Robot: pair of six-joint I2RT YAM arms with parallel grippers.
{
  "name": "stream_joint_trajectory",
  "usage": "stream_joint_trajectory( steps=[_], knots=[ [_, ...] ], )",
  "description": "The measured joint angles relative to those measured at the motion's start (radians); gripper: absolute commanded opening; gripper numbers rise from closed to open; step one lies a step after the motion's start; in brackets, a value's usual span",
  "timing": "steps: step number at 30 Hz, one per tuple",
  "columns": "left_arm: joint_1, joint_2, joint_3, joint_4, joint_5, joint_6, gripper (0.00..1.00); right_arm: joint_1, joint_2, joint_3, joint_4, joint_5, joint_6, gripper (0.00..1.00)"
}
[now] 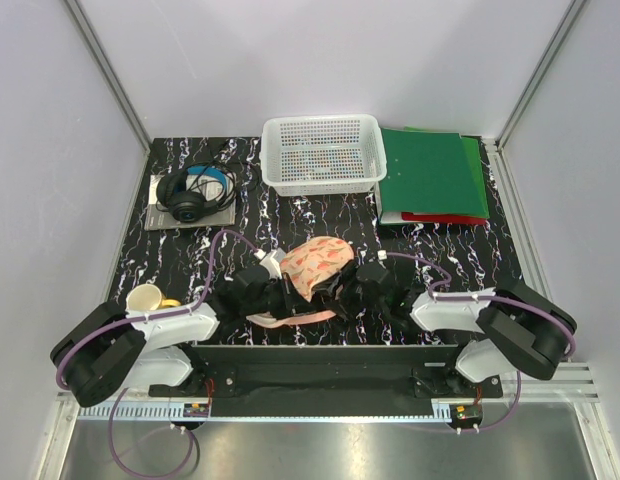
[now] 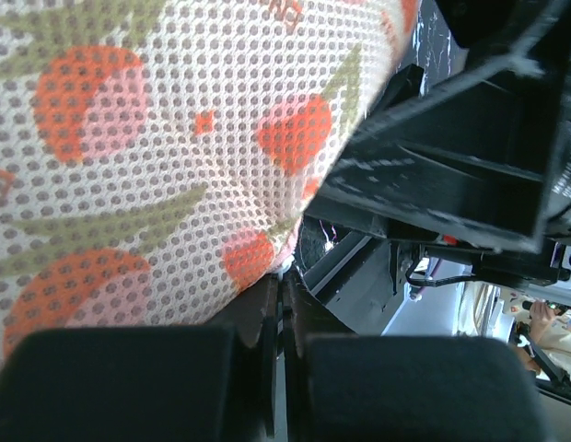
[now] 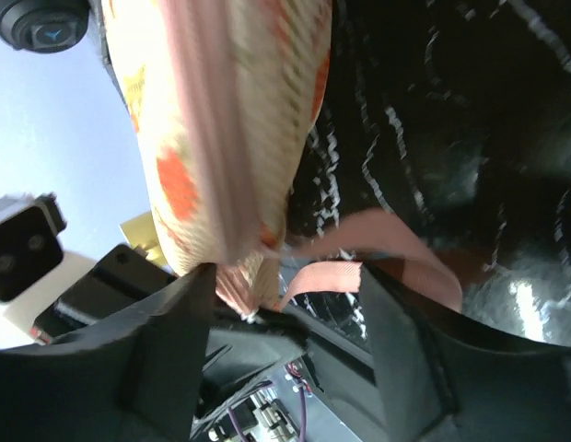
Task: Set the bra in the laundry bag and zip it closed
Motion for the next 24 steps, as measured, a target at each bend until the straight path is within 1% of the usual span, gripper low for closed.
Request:
stream_joint_trajectory(
  steps=[4,9,12,15,16,18,20,24],
  knots=[
    [-0.001,0.007,0.002,0.005,0.003,0.000,0.00,0.024,-0.053,0.002,-0.029,0.021,-0.008,0.76],
    [-0.007,0.029,0.017,0.002,0.015,0.002,0.00,0.032,-0.067,0.003,-0.026,0.027,-0.005,0.75],
    [-0.007,0.028,0.021,0.002,0.016,0.002,0.00,0.035,-0.067,0.004,-0.024,0.027,-0.003,0.72],
    [-0.007,0.028,0.022,0.002,0.018,0.001,0.00,0.037,-0.055,0.017,-0.021,0.033,-0.002,0.55],
    [-0.007,0.027,0.022,0.002,0.019,0.001,0.00,0.037,-0.048,0.021,-0.020,0.039,-0.003,0.39],
    [-0.008,0.023,0.022,-0.002,0.019,0.001,0.00,0.037,-0.031,0.024,-0.014,0.056,-0.002,0.22],
    [-0.008,0.011,0.022,-0.008,0.018,0.002,0.00,0.035,-0.015,0.024,-0.014,0.070,-0.002,0.00],
    [0.006,-0.045,0.008,-0.034,0.003,0.010,0.00,-0.005,-0.010,0.020,0.006,0.035,-0.018,0.00]
  ],
)
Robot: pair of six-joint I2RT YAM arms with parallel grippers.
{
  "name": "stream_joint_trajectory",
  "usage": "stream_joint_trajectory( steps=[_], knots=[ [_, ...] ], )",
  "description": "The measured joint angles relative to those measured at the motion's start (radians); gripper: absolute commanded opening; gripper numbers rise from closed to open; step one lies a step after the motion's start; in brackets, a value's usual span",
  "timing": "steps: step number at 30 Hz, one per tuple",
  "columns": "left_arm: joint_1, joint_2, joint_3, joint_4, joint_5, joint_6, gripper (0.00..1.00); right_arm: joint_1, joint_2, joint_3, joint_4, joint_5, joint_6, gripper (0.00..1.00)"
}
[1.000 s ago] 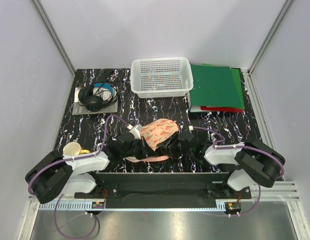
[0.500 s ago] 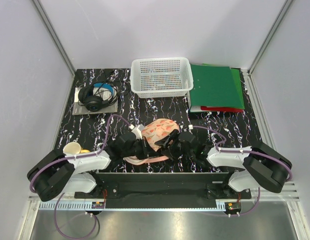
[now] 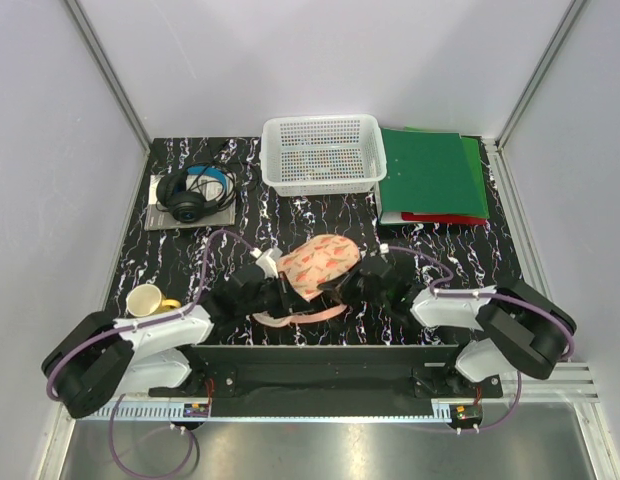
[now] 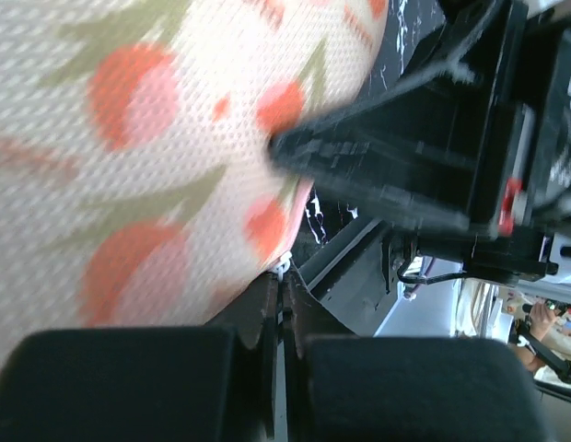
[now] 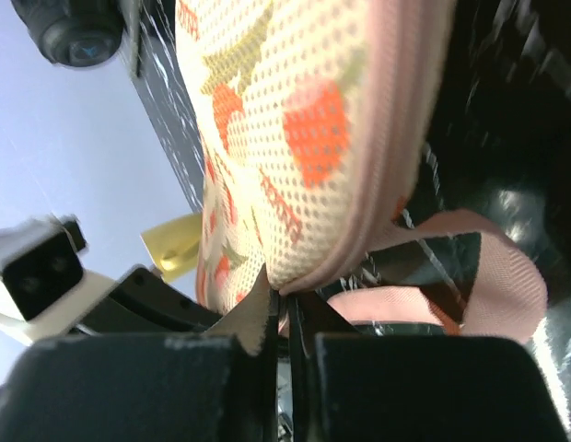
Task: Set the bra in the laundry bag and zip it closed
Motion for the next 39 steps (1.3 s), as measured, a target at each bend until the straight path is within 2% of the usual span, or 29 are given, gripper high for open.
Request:
stream_joint_trajectory(
  steps=[3,7,12,13,15,17,21,25,29,33,34,39],
  knots=[
    [0.047,-0.094,-0.042,-0.050,-0.004,0.013,0.00,-0.095,-0.001,-0.001,0.010,-0.073,-0.066,0.00],
    [0.166,-0.275,-0.108,-0.195,-0.011,0.058,0.00,-0.253,0.007,0.006,0.001,-0.206,-0.204,0.00],
    [0.208,-0.406,-0.114,-0.328,-0.010,0.111,0.00,-0.298,0.115,0.121,-0.062,-0.365,-0.355,0.02],
    [0.209,-0.407,-0.114,-0.335,-0.005,0.115,0.00,-0.298,0.145,0.163,-0.087,-0.389,-0.381,0.24],
    [0.208,-0.396,-0.115,-0.341,0.004,0.117,0.00,-0.290,0.205,0.261,-0.150,-0.419,-0.434,0.37],
    [0.204,-0.379,-0.115,-0.341,0.014,0.114,0.00,-0.269,0.251,0.358,-0.214,-0.434,-0.478,0.53],
    [0.169,-0.336,-0.112,-0.311,0.026,0.094,0.00,-0.196,0.289,0.488,-0.277,-0.441,-0.532,0.71],
    [0.111,-0.254,-0.082,-0.279,0.032,0.072,0.00,-0.154,0.212,0.420,-0.296,-0.407,-0.521,0.78],
    [0.077,-0.188,-0.046,-0.235,0.035,0.060,0.00,-0.149,-0.008,0.256,-0.381,-0.330,-0.499,0.83],
    [0.067,-0.133,-0.027,-0.173,0.035,0.042,0.00,-0.148,-0.217,0.171,-0.471,-0.287,-0.480,0.90],
    [0.065,-0.123,-0.023,-0.159,0.035,0.037,0.00,-0.148,-0.249,0.148,-0.466,-0.291,-0.468,0.99],
    [0.058,-0.097,-0.021,-0.120,0.035,0.023,0.00,-0.140,-0.307,0.017,-0.418,-0.343,-0.388,1.00]
  ],
)
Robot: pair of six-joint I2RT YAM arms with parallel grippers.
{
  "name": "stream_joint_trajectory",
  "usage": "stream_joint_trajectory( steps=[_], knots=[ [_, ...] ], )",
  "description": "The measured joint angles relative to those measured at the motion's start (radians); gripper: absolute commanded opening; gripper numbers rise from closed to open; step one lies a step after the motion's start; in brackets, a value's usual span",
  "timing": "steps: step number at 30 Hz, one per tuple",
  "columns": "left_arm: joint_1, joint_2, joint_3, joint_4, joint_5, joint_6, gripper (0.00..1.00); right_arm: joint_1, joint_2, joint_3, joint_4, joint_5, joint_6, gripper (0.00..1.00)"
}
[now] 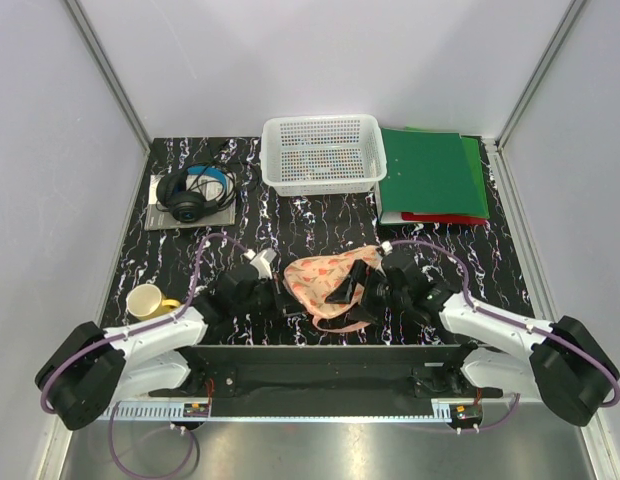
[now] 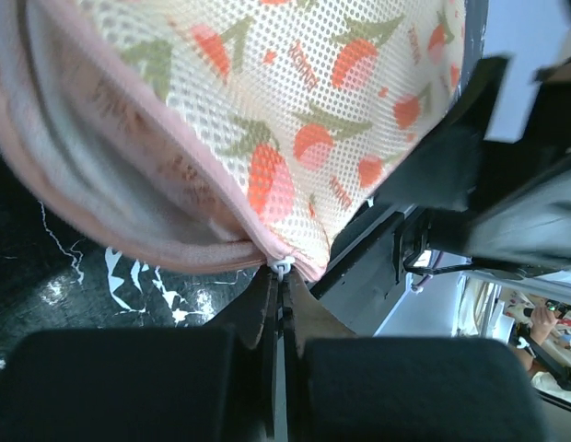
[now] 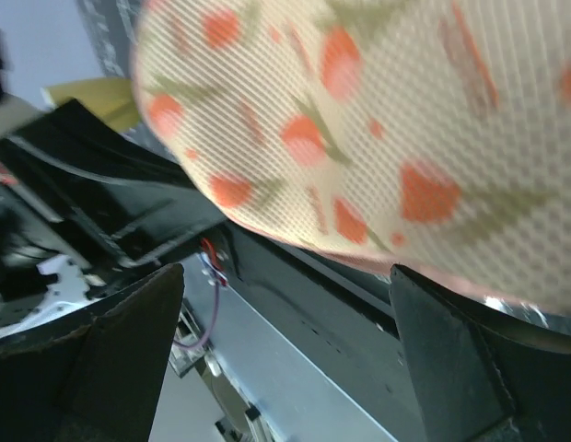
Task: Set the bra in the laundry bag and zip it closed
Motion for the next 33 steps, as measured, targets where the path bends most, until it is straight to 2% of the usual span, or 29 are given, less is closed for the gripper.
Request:
stream_joint_trajectory(
  steps=[4,11,17,20,23,26,30,33],
  knots=[
    [-0.001,-0.033,0.000,-0.023,-0.019,-0.009,0.00,0.013,-0.009,-0.021,-0.056,-0.007,-0.005,1.00],
    [0.002,-0.253,-0.002,-0.109,-0.106,-0.017,0.00,0.016,-0.004,-0.027,-0.059,-0.030,0.003,1.00],
    [0.003,-0.248,-0.012,-0.132,-0.109,-0.021,0.00,0.005,-0.032,-0.029,-0.057,0.077,0.049,1.00],
    [0.002,-0.257,-0.038,-0.137,-0.106,-0.027,0.00,-0.050,0.118,0.096,-0.069,0.066,-0.045,1.00],
    [0.001,-0.296,-0.076,-0.143,-0.106,-0.042,0.00,-0.076,0.364,0.343,-0.115,0.053,-0.182,1.00],
    [-0.006,-0.328,-0.103,-0.148,-0.106,-0.059,0.00,-0.066,0.508,0.543,-0.177,0.042,-0.294,1.00],
    [-0.010,-0.335,-0.111,-0.160,-0.106,-0.070,0.00,-0.019,0.622,0.772,-0.299,0.026,-0.396,1.00],
    [-0.010,-0.323,-0.110,-0.158,-0.106,-0.069,0.00,0.017,0.619,0.798,-0.356,0.016,-0.421,1.00]
  ],
)
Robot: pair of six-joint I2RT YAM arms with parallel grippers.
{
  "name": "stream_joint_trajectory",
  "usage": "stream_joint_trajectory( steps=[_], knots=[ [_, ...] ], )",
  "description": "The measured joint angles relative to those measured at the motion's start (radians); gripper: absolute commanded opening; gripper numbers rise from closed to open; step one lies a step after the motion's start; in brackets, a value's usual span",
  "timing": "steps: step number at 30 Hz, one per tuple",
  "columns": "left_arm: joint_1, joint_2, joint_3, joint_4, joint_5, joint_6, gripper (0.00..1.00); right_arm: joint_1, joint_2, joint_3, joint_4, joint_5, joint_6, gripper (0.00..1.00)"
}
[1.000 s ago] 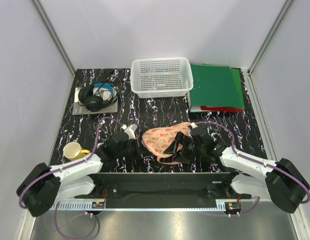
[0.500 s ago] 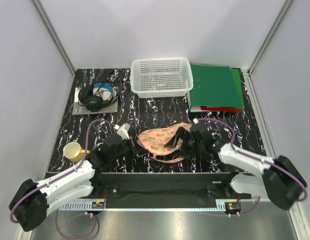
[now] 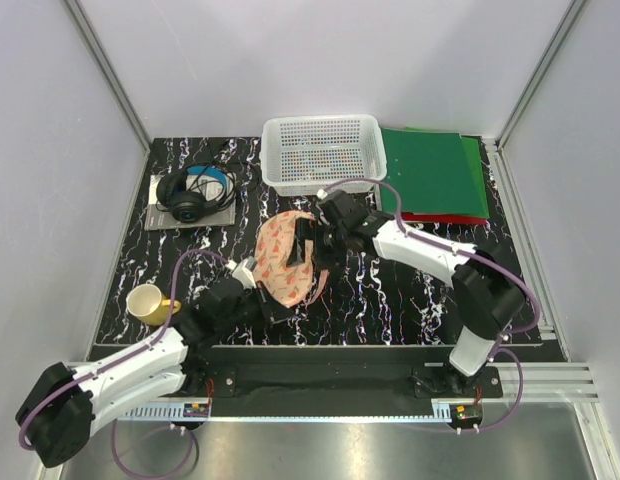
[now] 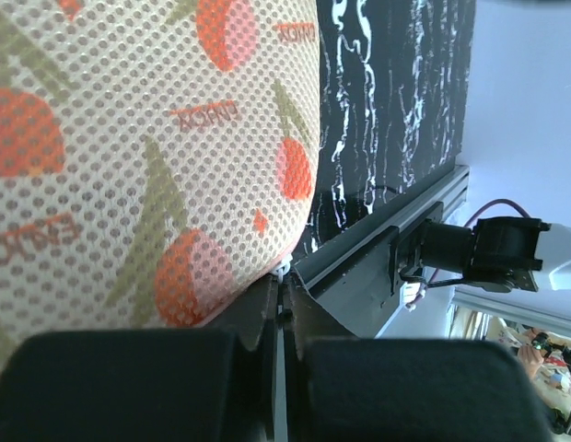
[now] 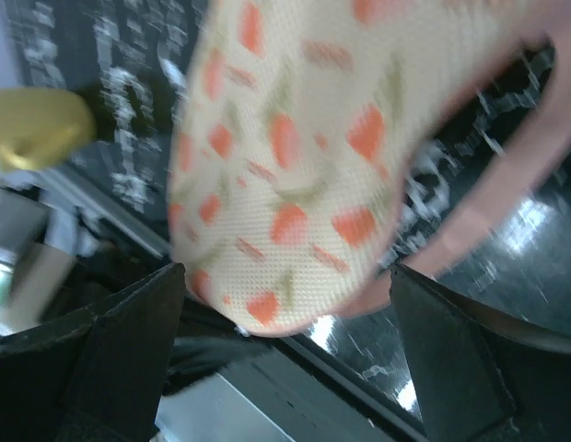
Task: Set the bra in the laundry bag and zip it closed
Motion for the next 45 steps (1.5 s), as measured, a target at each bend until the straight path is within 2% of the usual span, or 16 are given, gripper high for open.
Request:
stream_joint_trajectory(
  steps=[6,9,10,11,12,14,15,17,18,24,27,30,31,34,39,45],
  knots=[
    [-0.002,0.128,0.013,0.054,0.014,0.000,0.00,0.058,-0.146,-0.162,-0.137,0.125,0.035,1.00],
    [-0.010,0.193,0.016,0.105,0.028,-0.002,0.00,0.087,-0.275,-0.280,-0.113,0.146,0.120,1.00],
    [-0.014,0.207,0.017,0.118,0.032,-0.003,0.00,0.095,-0.317,-0.335,-0.054,0.142,0.166,0.97],
    [-0.017,0.220,0.018,0.131,0.035,-0.005,0.00,0.103,-0.354,-0.391,0.003,0.138,0.223,0.88],
    [-0.019,0.228,0.020,0.139,0.037,-0.005,0.00,0.111,-0.378,-0.444,0.064,0.134,0.275,0.86],
    [-0.024,0.243,0.024,0.161,0.039,-0.008,0.00,0.130,-0.393,-0.553,0.210,0.133,0.386,0.81],
    [-0.026,0.246,0.026,0.168,0.039,-0.008,0.00,0.138,-0.384,-0.583,0.254,0.135,0.420,0.74],
    [-0.031,0.251,0.029,0.180,0.039,-0.009,0.00,0.159,-0.349,-0.630,0.354,0.147,0.484,0.71],
    [-0.032,0.252,0.030,0.185,0.039,-0.012,0.00,0.170,-0.327,-0.639,0.394,0.154,0.507,0.66],
    [-0.039,0.252,0.030,0.194,0.039,-0.016,0.00,0.212,-0.224,-0.642,0.635,0.185,0.599,0.62],
    [-0.040,0.249,0.030,0.194,0.039,-0.016,0.00,0.224,-0.193,-0.642,0.692,0.197,0.624,0.47],
    [-0.040,0.244,0.030,0.194,0.039,-0.017,0.00,0.226,-0.175,-0.644,0.723,0.213,0.645,0.23],
    [-0.040,0.241,0.030,0.194,0.039,-0.017,0.00,0.226,-0.173,-0.648,0.730,0.219,0.657,0.10],
    [-0.040,0.234,0.030,0.192,0.037,-0.015,0.00,0.226,-0.174,-0.660,0.737,0.237,0.673,0.00],
    [0.002,0.198,0.020,0.159,0.040,-0.002,0.00,0.171,-0.202,-0.683,0.731,0.190,0.650,0.00],
    [0.213,-0.003,-0.026,-0.027,0.045,0.070,0.00,-0.019,-0.208,-0.684,0.691,-0.008,0.490,0.01]
  ],
)
